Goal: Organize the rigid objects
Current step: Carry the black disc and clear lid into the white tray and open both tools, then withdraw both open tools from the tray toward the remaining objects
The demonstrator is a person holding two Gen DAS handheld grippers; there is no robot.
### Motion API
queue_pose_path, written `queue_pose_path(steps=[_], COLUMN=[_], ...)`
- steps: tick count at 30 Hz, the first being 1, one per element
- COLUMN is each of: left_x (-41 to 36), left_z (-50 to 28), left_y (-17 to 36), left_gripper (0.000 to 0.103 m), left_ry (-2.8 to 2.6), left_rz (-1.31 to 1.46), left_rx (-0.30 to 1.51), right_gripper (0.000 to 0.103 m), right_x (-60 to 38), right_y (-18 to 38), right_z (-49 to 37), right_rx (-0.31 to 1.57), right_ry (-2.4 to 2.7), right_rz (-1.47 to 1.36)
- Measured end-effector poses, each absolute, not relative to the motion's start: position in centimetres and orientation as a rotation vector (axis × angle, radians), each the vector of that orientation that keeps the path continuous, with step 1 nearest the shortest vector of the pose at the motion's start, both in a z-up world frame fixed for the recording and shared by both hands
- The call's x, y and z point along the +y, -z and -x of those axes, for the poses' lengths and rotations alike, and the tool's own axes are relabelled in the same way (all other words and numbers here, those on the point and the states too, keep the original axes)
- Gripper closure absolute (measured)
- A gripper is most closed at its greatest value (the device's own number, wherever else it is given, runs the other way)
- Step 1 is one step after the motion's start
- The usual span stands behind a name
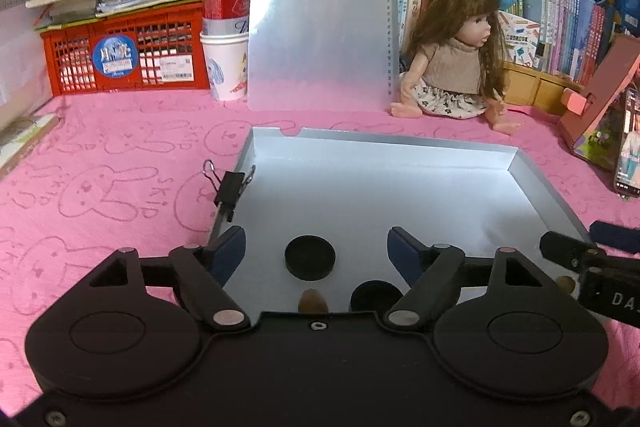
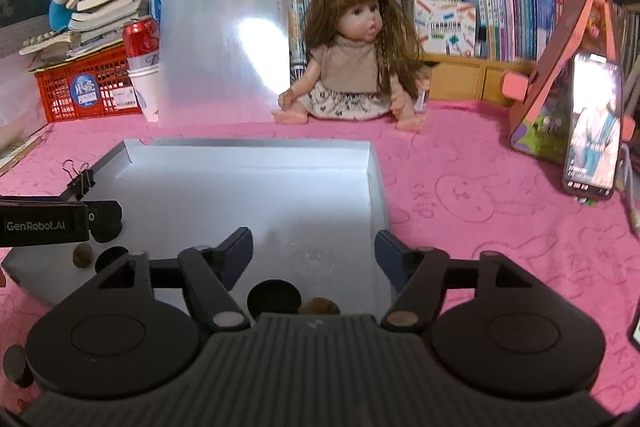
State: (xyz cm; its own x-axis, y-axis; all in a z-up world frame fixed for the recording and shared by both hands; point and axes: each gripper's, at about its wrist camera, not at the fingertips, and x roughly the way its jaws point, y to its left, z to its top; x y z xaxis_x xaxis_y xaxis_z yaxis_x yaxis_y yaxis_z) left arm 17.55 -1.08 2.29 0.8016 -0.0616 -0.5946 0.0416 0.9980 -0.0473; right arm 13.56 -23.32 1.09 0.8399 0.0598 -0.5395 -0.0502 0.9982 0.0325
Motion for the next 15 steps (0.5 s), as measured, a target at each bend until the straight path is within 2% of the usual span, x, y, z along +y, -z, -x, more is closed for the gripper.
queue_pose_path(steps=[15], left_x=[-0.6], left_z=[-12.2], left_y=[-3.3], left_gripper=[0.023], left_ry=[0.103], left_rz=[0.038], left_rx=[0.603], right_gripper=[0.018], right_x=[-22.6], right_y=[-2.7], right_z=[-8.6], right_rx=[0.481], right_ry=[-0.107], right_rz=[0.028])
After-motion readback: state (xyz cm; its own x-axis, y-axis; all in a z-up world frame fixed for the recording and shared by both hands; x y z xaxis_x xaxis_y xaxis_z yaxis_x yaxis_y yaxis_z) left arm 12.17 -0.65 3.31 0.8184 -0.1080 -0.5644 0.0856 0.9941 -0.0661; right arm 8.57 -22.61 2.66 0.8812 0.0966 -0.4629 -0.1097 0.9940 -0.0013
